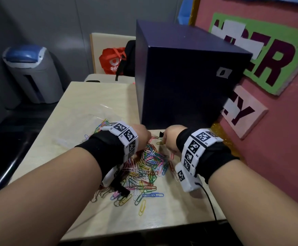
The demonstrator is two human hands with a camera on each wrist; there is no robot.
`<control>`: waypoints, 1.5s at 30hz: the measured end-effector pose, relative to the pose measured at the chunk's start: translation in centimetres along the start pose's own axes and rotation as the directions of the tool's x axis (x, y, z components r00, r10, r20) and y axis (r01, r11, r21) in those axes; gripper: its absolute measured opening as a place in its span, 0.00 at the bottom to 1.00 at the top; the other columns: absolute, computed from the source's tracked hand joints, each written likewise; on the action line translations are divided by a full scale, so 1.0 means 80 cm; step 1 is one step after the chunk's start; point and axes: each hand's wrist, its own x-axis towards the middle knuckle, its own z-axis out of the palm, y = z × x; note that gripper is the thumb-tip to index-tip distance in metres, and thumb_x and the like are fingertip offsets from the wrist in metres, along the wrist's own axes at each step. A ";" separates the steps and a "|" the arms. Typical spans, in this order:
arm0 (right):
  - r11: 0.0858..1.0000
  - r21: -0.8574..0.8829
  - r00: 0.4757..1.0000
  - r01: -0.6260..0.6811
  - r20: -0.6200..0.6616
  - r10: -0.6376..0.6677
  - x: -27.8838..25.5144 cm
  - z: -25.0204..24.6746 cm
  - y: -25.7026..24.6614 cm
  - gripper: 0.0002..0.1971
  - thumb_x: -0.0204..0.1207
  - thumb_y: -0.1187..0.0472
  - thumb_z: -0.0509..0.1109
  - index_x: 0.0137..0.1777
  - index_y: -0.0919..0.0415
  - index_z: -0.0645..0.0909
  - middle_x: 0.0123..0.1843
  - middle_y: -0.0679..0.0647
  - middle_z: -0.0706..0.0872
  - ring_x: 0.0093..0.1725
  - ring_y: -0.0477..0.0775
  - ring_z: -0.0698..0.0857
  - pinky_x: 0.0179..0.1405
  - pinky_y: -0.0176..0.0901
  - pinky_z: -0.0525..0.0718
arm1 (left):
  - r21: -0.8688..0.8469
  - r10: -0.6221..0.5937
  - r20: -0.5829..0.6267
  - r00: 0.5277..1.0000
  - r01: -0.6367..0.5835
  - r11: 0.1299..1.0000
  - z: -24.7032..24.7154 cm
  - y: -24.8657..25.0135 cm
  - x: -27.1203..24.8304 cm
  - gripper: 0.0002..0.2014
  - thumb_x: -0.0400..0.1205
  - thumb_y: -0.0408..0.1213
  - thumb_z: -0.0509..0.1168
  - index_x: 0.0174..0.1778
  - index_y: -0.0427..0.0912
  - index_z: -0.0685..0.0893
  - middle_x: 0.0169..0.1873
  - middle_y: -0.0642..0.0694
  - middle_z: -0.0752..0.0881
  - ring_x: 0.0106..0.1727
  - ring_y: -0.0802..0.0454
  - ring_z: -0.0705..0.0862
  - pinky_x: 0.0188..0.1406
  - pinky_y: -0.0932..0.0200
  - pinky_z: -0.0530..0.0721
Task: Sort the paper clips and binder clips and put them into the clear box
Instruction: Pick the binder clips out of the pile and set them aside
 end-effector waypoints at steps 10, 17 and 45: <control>0.994 -0.013 0.994 0.104 -0.016 -0.105 -0.017 -0.001 -0.008 0.19 0.84 0.62 0.62 0.73 0.59 0.76 0.70 0.56 0.81 0.67 0.57 0.82 0.60 0.43 0.81 | -0.143 0.050 -0.052 0.997 -0.057 0.988 -0.007 -0.009 -0.011 0.19 0.88 0.35 0.57 0.75 0.46 0.76 0.74 0.44 0.75 0.74 0.46 0.75 0.68 0.59 0.73; 0.995 -0.062 0.995 0.078 -0.055 -0.081 -0.029 0.000 0.003 0.17 0.82 0.59 0.63 0.68 0.60 0.80 0.66 0.58 0.84 0.66 0.59 0.83 0.55 0.45 0.80 | -0.203 -0.085 -0.173 0.981 0.049 0.978 -0.013 -0.041 -0.021 0.20 0.84 0.30 0.59 0.72 0.47 0.78 0.67 0.45 0.82 0.67 0.45 0.81 0.59 0.58 0.78; 0.959 -0.052 0.918 0.278 -0.278 -0.281 0.022 -0.017 -0.108 0.10 0.78 0.65 0.64 0.54 0.61 0.85 0.52 0.57 0.88 0.52 0.60 0.87 0.53 0.48 0.87 | -0.068 -0.262 -0.070 0.962 0.258 0.964 0.051 -0.120 -0.079 0.10 0.81 0.38 0.63 0.50 0.39 0.87 0.43 0.42 0.87 0.47 0.42 0.85 0.44 0.53 0.82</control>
